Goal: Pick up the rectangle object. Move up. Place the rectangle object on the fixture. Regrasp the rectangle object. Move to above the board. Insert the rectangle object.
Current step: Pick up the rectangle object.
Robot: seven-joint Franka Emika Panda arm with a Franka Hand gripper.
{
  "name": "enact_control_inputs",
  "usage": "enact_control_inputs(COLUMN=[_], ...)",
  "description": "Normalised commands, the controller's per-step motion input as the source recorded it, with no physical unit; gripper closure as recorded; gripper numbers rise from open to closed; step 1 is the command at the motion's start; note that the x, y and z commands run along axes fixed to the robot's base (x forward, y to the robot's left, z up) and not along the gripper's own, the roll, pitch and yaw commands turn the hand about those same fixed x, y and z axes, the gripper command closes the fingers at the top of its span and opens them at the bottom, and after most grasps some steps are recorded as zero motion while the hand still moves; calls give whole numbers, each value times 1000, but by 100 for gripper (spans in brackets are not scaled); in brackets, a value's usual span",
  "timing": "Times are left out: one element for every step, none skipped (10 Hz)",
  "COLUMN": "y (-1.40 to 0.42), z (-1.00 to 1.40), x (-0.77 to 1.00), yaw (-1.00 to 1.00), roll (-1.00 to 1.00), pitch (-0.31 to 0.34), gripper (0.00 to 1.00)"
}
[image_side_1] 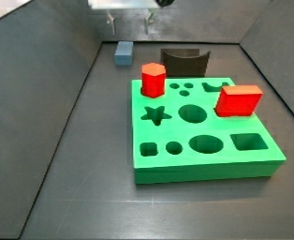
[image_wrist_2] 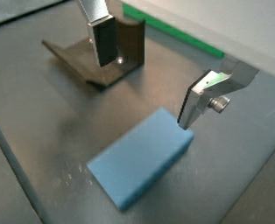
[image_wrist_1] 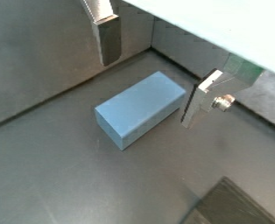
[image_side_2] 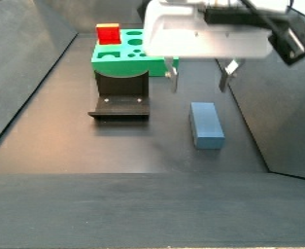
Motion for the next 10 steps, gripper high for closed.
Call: enact_control_inputs(y=[37,11,0,20,29,43,80,149,166,154], z=[-431,-380,-309,-351,-411,-406,-454,-431,-454,-474], x=[-223,-203,-120,-46,-106,-91,-86,-51,-103,-86], yaw=[0,0,-20,-11,-37,-26,-17,-26,-34,-11], roll=[-63,-69,-101,-103,-93,-109,-70,-37,-56,-64], pitch=[-174,-170,-166,-137,-150,-154,-131,-86,-113,-120], gripper=[0,0,0,0,0,0,0,0,0,0])
